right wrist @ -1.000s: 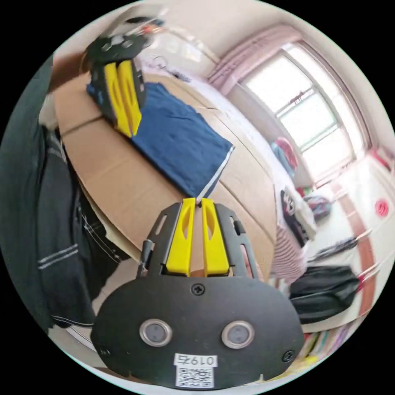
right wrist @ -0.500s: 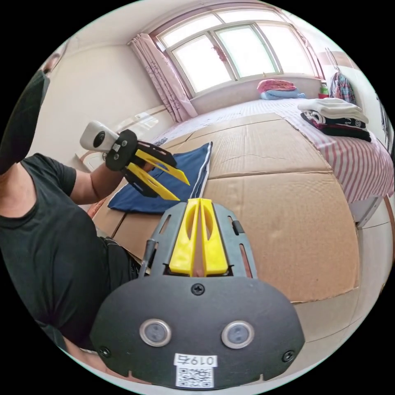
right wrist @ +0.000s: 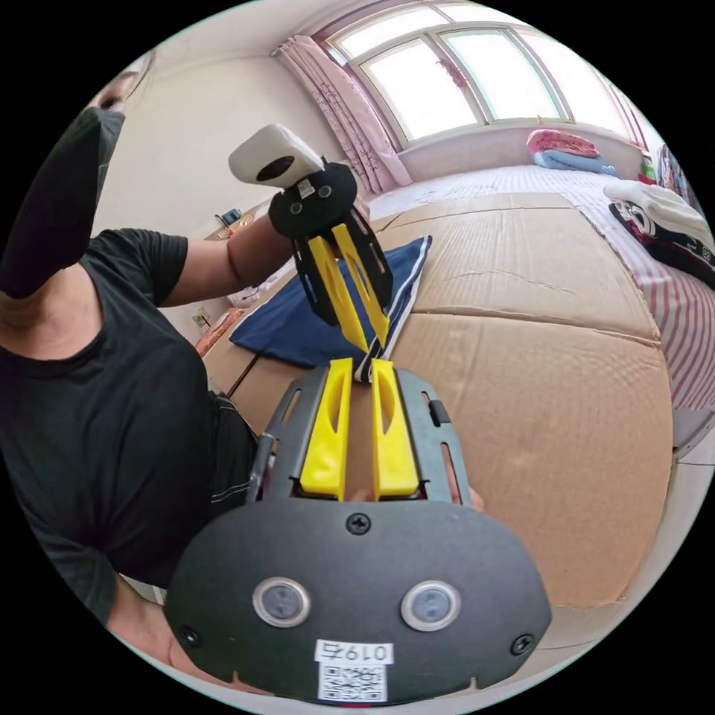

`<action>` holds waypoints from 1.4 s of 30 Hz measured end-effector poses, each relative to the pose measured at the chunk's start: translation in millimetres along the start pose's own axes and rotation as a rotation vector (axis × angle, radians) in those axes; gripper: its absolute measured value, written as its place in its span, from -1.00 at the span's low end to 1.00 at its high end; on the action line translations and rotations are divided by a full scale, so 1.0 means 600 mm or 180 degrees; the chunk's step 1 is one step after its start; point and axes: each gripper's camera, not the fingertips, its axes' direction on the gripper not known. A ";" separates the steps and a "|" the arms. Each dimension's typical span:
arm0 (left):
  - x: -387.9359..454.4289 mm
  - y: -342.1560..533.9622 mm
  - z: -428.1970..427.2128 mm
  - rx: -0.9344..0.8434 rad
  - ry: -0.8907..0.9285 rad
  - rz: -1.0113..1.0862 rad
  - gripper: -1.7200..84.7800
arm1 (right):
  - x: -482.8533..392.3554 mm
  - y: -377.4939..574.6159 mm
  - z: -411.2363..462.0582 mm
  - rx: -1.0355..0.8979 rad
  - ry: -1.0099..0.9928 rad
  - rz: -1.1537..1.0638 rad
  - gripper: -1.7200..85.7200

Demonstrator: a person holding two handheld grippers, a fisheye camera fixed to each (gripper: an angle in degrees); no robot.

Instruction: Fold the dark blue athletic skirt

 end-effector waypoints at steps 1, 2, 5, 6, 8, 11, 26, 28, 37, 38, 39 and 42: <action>-0.015 0.000 0.002 -0.0030 0.0050 0.0022 -0.93 | 0.003 0.008 0.014 -0.0042 0.0018 -0.0037 -0.82; -0.029 0.001 0.001 -0.0029 0.0087 0.0051 -0.93 | 0.004 0.016 0.027 -0.0080 0.0033 -0.0074 -0.82; -0.059 0.003 -0.008 -0.0030 0.0162 0.0091 -0.93 | 0.008 0.035 0.057 -0.0148 0.0084 -0.0133 -0.82; -0.063 0.003 -0.010 -0.0036 0.0167 0.0107 -0.93 | 0.010 0.039 0.063 -0.0165 0.0088 -0.0137 -0.82; -0.073 0.005 -0.022 -0.0057 0.0097 0.0142 -0.93 | 0.018 0.054 0.084 -0.0205 0.0066 -0.0145 -0.81; -0.072 0.004 -0.037 -0.0114 -0.0093 0.0198 -0.94 | 0.025 0.068 0.111 -0.0280 -0.0025 -0.0179 -0.82; -0.173 0.030 -0.101 -0.0100 -0.0368 0.0090 -0.94 | 0.043 0.079 0.303 -0.1119 -0.0658 -0.0327 -0.80; -0.194 0.037 -0.108 -0.0062 -0.0345 0.0044 -0.94 | 0.044 0.087 0.327 -0.1213 -0.0611 -0.0324 -0.83; -0.306 0.108 -0.144 0.0069 -0.0282 -0.0555 -0.93 | 0.071 0.123 0.434 -0.1522 -0.0981 -0.0202 -0.96; -0.319 0.134 -0.166 0.0187 -0.0303 -0.0682 -0.93 | 0.068 0.128 0.445 -0.1538 -0.0987 -0.0216 -0.96; -0.327 0.150 -0.178 0.0261 -0.0325 -0.0773 -0.93 | 0.066 0.131 0.450 -0.1544 -0.0976 -0.0217 -0.97; -0.383 0.260 -0.233 0.0579 -0.0542 -0.1506 -0.91 | 0.049 0.146 0.472 -0.1540 -0.0893 -0.0221 -0.97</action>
